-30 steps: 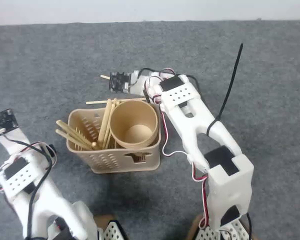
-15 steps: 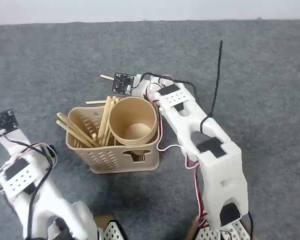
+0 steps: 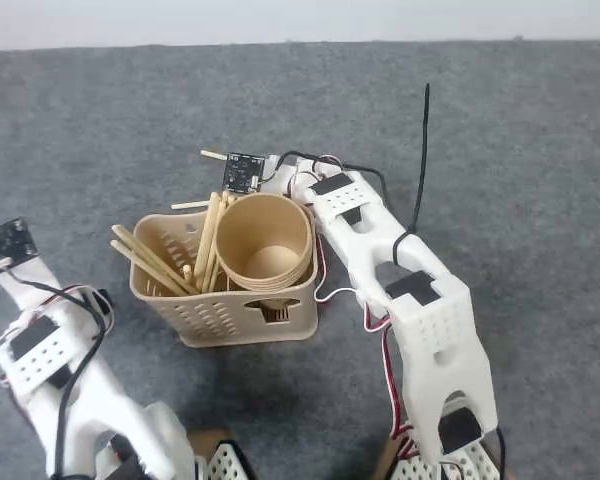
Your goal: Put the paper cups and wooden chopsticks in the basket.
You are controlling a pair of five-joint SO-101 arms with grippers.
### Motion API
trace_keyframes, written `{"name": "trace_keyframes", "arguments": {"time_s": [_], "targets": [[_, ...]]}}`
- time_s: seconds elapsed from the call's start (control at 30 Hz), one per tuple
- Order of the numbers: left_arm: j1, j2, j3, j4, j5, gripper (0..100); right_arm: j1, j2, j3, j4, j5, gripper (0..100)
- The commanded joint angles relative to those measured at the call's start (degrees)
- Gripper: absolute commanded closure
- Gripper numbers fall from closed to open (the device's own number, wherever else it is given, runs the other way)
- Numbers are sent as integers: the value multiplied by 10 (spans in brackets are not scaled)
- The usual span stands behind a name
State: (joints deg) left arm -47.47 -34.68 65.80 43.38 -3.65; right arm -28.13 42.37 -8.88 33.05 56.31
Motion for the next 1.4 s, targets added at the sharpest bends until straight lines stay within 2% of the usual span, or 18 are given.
{"name": "trace_keyframes", "arguments": {"time_s": [0.0,0.07,0.17,0.2,0.27,0.4,0.77,1.2,1.37], "targets": [[-1,-8,-1,-11,5,754,6,34,-16,0,5,774],[-1,-8,-1,-11,5,754,6,33,-16,0,5,834],[-1,-8,-1,-11,5,754,5,33,-16,0,5,989],[-1,-8,-1,-11,5,754,5,33,-16,0,5,996],[-1,-8,-1,-11,5,754,5,33,-16,0,5,966],[-1,-8,-1,-11,5,754,5,30,-17,7,5,990],[-1,-8,-1,-11,5,754,7,-58,-31,147,3,991],[-1,-8,0,-11,5,754,3,-325,-30,302,-38,991],[-1,-8,0,-11,5,754,-30,-441,-30,327,-84,991]]}}
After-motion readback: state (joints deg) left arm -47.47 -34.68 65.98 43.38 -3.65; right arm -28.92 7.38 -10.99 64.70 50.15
